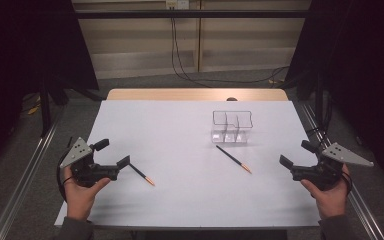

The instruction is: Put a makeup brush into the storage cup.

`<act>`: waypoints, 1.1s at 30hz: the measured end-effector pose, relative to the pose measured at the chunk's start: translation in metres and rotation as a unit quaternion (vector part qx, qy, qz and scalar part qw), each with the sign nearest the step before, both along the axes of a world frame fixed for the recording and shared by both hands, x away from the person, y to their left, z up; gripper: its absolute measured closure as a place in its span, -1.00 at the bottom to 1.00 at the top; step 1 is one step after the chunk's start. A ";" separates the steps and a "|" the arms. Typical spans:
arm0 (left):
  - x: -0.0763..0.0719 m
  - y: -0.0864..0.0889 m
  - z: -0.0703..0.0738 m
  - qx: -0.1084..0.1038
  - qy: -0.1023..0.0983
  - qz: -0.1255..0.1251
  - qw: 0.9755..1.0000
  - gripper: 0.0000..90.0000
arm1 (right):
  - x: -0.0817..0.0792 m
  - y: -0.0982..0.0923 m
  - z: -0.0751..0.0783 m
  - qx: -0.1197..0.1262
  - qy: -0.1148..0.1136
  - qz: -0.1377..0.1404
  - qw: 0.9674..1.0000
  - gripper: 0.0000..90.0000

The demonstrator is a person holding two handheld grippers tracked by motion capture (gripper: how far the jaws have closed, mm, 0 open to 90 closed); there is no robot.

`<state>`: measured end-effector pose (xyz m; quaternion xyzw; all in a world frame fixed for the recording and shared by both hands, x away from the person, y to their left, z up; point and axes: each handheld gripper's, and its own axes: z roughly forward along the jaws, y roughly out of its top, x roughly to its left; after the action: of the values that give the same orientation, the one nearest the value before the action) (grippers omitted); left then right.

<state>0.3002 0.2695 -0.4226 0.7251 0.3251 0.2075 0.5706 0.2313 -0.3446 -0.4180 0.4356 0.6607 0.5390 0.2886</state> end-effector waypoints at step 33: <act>0.024 -0.012 -0.010 0.045 0.049 -0.032 0.997 -0.99 | -0.002 0.001 -0.004 -0.014 0.009 0.005 1.000 -0.98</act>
<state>0.3239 0.2571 -0.4322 0.7691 0.3195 0.1678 0.5274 0.2297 -0.3440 -0.4221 0.4334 0.6727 0.5270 0.2860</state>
